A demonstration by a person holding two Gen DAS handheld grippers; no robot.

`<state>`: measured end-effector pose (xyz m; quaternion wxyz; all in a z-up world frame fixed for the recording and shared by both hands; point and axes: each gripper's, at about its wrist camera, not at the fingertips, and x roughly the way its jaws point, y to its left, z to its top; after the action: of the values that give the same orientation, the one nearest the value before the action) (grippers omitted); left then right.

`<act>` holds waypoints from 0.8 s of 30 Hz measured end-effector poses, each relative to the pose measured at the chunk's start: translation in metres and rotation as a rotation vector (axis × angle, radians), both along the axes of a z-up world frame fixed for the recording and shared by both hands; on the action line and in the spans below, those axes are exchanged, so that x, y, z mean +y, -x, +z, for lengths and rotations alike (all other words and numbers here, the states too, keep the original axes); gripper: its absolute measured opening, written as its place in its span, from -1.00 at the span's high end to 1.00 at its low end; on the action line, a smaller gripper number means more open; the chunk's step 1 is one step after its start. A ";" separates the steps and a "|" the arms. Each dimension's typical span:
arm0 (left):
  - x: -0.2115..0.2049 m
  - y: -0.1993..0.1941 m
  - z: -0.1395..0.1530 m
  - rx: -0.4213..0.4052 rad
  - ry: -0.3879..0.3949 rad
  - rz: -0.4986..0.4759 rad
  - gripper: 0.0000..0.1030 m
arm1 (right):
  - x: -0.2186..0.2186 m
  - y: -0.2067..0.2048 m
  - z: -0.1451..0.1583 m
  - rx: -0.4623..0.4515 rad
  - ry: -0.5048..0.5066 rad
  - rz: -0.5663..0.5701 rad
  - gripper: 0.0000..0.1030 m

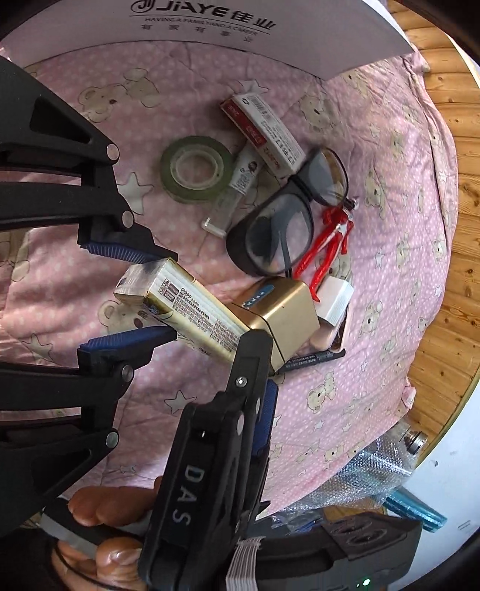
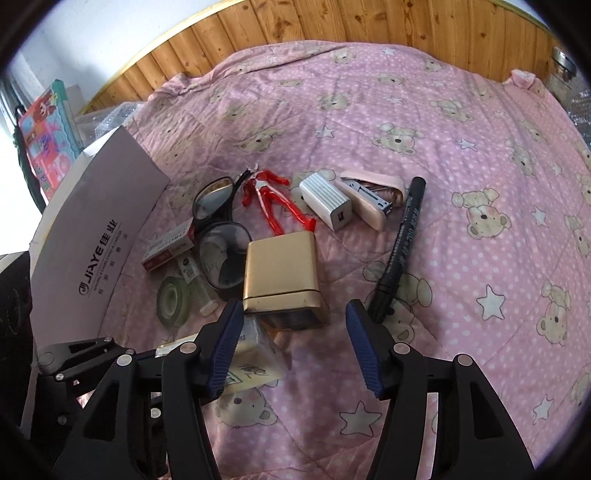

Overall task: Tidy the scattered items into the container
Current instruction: 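Close the left gripper on the beige tissue pack while the right gripper grasps the gold box, then lift and carry the tissue pack and gold box over the yellow-lined white box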

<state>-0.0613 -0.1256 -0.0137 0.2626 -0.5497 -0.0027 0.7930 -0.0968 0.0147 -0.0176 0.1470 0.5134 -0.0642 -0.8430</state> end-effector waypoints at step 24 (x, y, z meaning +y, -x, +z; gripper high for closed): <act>0.027 0.005 -0.020 -0.040 -0.041 -0.055 0.46 | 0.002 0.025 -0.021 -0.078 0.015 -0.007 -0.05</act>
<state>-0.0660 -0.0991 -0.0333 0.2956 -0.5597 -0.0089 0.7742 -0.1216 0.0165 -0.0387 0.1451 0.5446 -0.0781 -0.8224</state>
